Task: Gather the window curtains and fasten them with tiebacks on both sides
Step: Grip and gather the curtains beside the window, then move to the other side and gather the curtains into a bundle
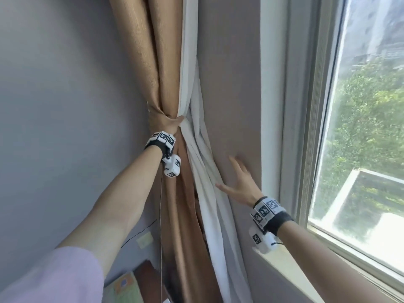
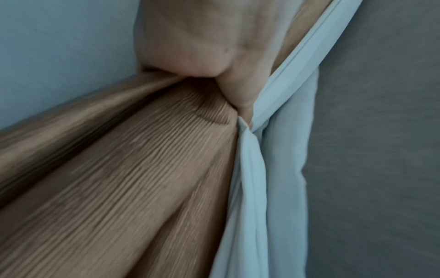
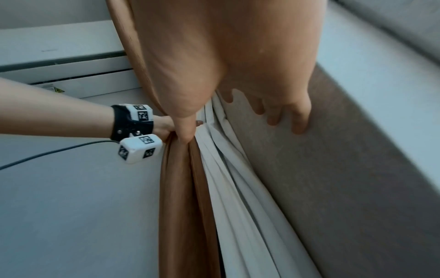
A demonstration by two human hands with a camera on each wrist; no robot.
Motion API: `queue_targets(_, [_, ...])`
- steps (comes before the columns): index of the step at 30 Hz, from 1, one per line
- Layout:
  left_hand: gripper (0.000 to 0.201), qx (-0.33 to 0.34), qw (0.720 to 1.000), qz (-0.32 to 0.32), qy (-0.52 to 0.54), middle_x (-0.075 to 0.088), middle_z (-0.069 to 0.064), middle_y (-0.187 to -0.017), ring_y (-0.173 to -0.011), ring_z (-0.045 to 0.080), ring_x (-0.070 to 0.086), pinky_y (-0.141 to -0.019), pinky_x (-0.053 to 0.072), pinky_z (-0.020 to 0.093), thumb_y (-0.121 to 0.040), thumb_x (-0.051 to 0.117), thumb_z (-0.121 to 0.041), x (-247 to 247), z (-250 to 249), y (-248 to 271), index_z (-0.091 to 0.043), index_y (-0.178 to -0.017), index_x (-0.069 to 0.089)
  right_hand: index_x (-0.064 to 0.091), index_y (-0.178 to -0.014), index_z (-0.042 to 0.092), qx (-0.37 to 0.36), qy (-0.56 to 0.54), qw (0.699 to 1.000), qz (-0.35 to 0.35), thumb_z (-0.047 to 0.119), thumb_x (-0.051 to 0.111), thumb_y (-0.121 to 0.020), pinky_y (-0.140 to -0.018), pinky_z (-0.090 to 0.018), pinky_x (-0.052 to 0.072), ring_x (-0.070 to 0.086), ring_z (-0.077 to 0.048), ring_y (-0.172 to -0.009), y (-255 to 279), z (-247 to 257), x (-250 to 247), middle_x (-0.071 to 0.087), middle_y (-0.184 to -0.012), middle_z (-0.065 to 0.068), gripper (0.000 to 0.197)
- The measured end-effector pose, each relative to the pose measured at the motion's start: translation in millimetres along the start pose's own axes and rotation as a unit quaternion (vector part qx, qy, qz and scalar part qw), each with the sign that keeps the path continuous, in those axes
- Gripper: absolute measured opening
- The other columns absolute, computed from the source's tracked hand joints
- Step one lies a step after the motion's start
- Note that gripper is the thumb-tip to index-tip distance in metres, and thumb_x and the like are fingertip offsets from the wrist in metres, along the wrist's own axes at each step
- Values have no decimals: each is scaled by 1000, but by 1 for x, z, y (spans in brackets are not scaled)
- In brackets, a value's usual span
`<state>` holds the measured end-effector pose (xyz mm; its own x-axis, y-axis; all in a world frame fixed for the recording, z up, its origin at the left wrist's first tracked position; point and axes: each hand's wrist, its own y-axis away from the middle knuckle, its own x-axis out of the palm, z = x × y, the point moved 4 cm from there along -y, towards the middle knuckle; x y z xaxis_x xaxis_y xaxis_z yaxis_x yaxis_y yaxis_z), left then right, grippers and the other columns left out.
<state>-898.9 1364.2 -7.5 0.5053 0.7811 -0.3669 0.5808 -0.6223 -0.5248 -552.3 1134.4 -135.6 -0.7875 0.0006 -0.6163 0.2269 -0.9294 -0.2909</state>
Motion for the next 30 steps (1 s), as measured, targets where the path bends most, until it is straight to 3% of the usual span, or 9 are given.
queue_targets(3, [166, -32, 996, 74, -37, 48, 9, -153, -145, 21, 42, -121, 37, 46, -26, 73, -99, -27, -27, 65, -8, -158, 31, 7, -164, 38, -14, 16, 1000, -19, 70, 68, -82, -124, -56, 33, 27, -30, -157, 11, 8, -24, 24, -171, -5, 107])
queue_targets(5, [169, 12, 996, 33, -80, 7, 25, -169, -156, 31, 14, -128, 18, 50, -43, 86, -81, -88, -78, 150, 0, -162, -3, 9, -164, 38, -39, 14, 998, -41, 68, 68, -83, -125, -51, 33, 29, -26, -156, 21, 16, -41, 29, -169, -4, 105])
queue_targets(7, [163, 106, 989, -30, -102, -16, 31, -167, -158, 42, 4, -128, 17, 55, -51, 88, -72, -148, -125, 232, 0, -161, -9, 10, -164, 40, -65, 4, 996, -59, 63, 69, -85, -125, -50, 32, 29, -24, -156, 35, 28, -62, 30, -169, -2, 101])
queue_targets(11, [127, 307, 947, -28, -88, -10, 32, -167, -158, 45, -4, -127, 11, 59, -79, 82, -51, -191, -183, 375, -3, -164, 1, 13, -166, 35, -98, -12, 991, -91, 52, 71, -93, -129, -47, 25, 23, -18, -159, 82, 37, -113, 27, -171, 2, 95])
queue_targets(13, [105, 378, 924, 43, -43, -3, 24, -171, -160, 38, -1, -128, 10, 58, -89, 75, -38, -182, -211, 442, -8, -164, 9, 13, -165, 35, -92, -6, 988, -121, 51, 71, -94, -127, -43, 26, 24, -17, -158, 122, 28, -147, 26, -171, 4, 94])
queue_targets(16, [75, 413, 886, 203, 53, 26, 8, -169, -158, 23, 23, -127, 25, 49, -96, 69, -28, -148, -256, 535, -13, -160, 32, 20, -165, 31, -71, 24, 979, -188, 45, 72, -94, -125, -40, 30, 32, -18, -154, 206, -4, -217, 33, -168, 1, 89])
queue_targets(19, [45, 432, 824, 344, 128, 52, 2, -155, -144, 17, 48, -118, 43, 45, -99, 66, -23, -107, -316, 634, -15, -142, 57, 36, -160, 26, 10, 48, 965, -256, 41, 73, -96, -117, -36, 42, 48, -16, -143, 319, -58, -305, 47, -160, 1, 76])
queue_targets(23, [44, 474, 727, 433, 243, 62, 1, -145, -135, 16, 58, -113, 48, 39, -96, 70, -20, -74, -409, 796, -14, -139, 62, 52, -150, 20, 132, 120, 913, -367, 41, 74, -96, -106, -40, 54, 61, -16, -129, 506, -120, -421, 61, -147, 0, 62])
queue_targets(30, [67, 530, 500, 559, 396, 51, 5, -155, -140, 24, 51, -113, 47, 47, -93, 72, -26, -106, -554, 1109, -15, -153, 44, 51, -151, 16, 310, 334, 715, -529, 38, 71, -97, -115, -39, 45, 54, -21, -136, 860, -110, -555, 57, -149, -7, 62])
